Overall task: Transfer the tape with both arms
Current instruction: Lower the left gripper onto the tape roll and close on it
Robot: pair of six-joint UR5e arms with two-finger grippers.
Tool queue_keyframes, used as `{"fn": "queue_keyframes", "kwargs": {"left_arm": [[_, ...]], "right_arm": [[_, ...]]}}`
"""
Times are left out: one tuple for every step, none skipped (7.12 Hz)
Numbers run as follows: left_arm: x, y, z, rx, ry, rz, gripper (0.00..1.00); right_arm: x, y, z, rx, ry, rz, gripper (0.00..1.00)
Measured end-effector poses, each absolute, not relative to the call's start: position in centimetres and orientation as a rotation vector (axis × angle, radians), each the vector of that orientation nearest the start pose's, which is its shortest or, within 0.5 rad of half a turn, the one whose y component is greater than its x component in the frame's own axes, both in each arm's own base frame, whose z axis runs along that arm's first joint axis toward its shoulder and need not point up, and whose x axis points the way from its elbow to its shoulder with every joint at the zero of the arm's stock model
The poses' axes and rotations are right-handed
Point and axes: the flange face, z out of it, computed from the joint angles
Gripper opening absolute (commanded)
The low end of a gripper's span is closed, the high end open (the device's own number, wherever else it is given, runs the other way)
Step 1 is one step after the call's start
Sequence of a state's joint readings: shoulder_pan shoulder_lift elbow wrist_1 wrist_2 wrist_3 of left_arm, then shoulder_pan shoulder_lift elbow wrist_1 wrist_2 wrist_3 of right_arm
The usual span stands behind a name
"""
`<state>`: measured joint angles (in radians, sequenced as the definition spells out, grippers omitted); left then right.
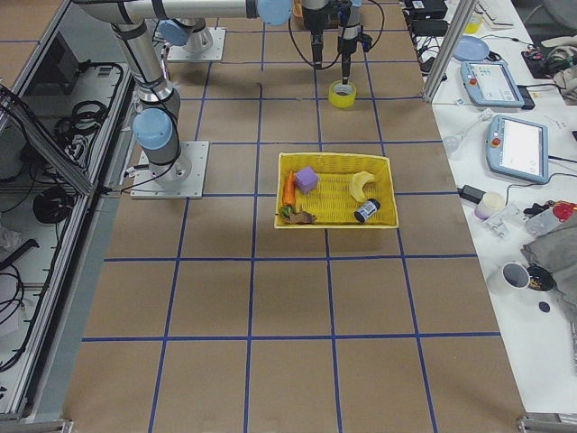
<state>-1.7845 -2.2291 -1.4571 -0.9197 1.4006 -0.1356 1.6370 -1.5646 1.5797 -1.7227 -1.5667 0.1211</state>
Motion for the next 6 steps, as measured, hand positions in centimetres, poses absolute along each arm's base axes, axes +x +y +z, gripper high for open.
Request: {"fn": "queue_keyframes", "kwargs": {"left_arm": [[-29.7, -65.8, 19.7, 0.139, 3.326, -0.119, 0.95], [-29.8, -65.8, 18.9, 0.133, 3.327, -0.108, 0.5], [-29.7, -65.7, 18.4, 0.117, 3.327, -0.096, 0.0], [-29.7, -65.6, 18.2, 0.094, 3.328, -0.085, 0.0], [-29.6, -65.5, 18.3, 0.088, 3.329, -0.082, 0.0], [-29.6, -65.5, 18.6, 0.105, 3.328, -0.088, 0.0]], "right_arm": [[16.7, -49.7, 49.6, 0.084, 3.116, -0.212, 1.0], [16.8, -49.7, 49.6, 0.083, 3.116, -0.211, 1.0], [16.8, -49.7, 49.6, 0.083, 3.116, -0.209, 1.0], [16.8, -49.7, 49.6, 0.082, 3.116, -0.208, 1.0], [16.8, -49.6, 49.6, 0.081, 3.116, -0.207, 1.0], [16.8, -49.6, 49.6, 0.081, 3.116, -0.207, 1.0]]}}
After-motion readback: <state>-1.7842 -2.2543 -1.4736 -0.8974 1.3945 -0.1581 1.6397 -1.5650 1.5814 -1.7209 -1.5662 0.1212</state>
